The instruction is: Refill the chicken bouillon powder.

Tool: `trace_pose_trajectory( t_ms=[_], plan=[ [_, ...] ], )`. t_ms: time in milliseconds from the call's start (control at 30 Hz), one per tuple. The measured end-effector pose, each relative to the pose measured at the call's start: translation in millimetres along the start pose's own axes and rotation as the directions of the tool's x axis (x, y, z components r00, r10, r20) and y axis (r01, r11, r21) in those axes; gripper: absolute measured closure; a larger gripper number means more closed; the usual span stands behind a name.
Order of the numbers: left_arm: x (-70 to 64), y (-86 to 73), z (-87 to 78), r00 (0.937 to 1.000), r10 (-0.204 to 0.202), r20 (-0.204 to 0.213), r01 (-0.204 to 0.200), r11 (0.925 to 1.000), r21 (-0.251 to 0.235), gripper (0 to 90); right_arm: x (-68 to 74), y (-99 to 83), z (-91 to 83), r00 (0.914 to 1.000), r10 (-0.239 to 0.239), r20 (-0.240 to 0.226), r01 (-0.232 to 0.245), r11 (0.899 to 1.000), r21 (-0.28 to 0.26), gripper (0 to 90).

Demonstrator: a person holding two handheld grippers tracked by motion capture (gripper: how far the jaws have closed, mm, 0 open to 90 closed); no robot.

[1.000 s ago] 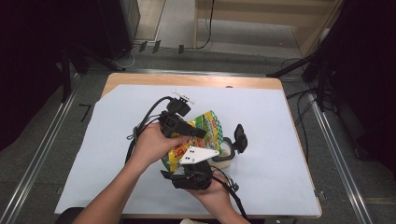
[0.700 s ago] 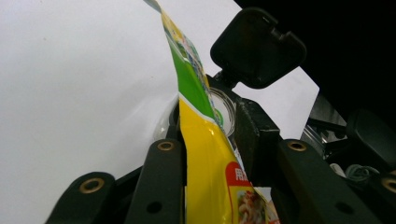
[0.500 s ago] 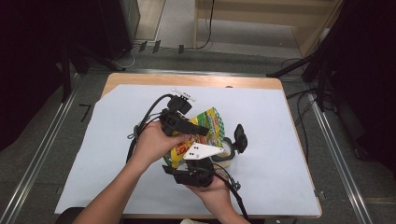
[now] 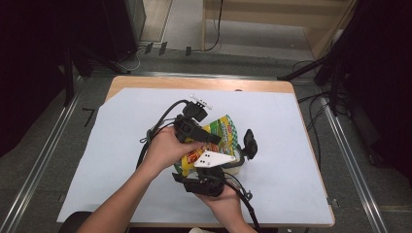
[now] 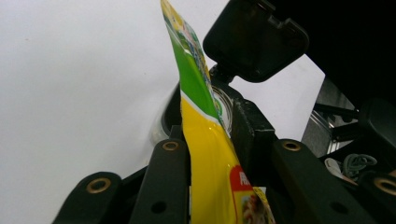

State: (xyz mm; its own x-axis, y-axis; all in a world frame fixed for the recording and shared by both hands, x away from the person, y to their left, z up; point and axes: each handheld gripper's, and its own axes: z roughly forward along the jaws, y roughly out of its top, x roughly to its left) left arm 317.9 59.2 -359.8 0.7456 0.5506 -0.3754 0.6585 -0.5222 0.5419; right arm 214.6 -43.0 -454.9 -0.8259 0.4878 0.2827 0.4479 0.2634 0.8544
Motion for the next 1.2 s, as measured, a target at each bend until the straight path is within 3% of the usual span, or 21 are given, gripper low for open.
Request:
trace_pose_trajectory(
  t_ms=[167,333,500,800,1067,1200],
  plan=[
    [-3.0,2.0,2.5,0.9997,0.019,0.015,-0.019,0.9998,0.006,77.8,-1.3,-2.8,-1.3,0.9999,0.016,0.001,-0.016,1.000,-0.003,58.9],
    [1.6,4.4,2.5,0.9990,-0.011,0.044,0.011,0.9999,-0.003,77.0,-0.6,-1.4,-4.4,1.0000,0.006,0.006,-0.006,1.000,-0.010,58.7],
    [4.2,8.5,-1.5,0.9985,-0.012,0.054,0.012,0.9999,-0.010,76.3,0.3,4.0,-6.8,1.0000,0.000,0.003,0.000,1.000,-0.020,59.2],
    [19.0,15.7,3.8,0.9932,-0.079,0.085,0.075,0.9961,0.047,76.3,-2.5,10.2,-3.7,0.9999,-0.009,0.008,0.009,1.000,0.025,57.1],
    [20.6,13.3,0.3,0.9940,-0.074,0.080,0.072,0.9967,0.037,76.3,-2.3,14.5,-0.5,0.9999,0.001,0.012,-0.001,0.999,0.033,59.1],
    [18.2,10.7,-2.0,0.9935,-0.069,0.091,0.067,0.9975,0.022,73.9,-4.4,12.1,1.8,0.9990,0.042,-0.015,-0.041,0.999,0.015,61.6]
  ],
)
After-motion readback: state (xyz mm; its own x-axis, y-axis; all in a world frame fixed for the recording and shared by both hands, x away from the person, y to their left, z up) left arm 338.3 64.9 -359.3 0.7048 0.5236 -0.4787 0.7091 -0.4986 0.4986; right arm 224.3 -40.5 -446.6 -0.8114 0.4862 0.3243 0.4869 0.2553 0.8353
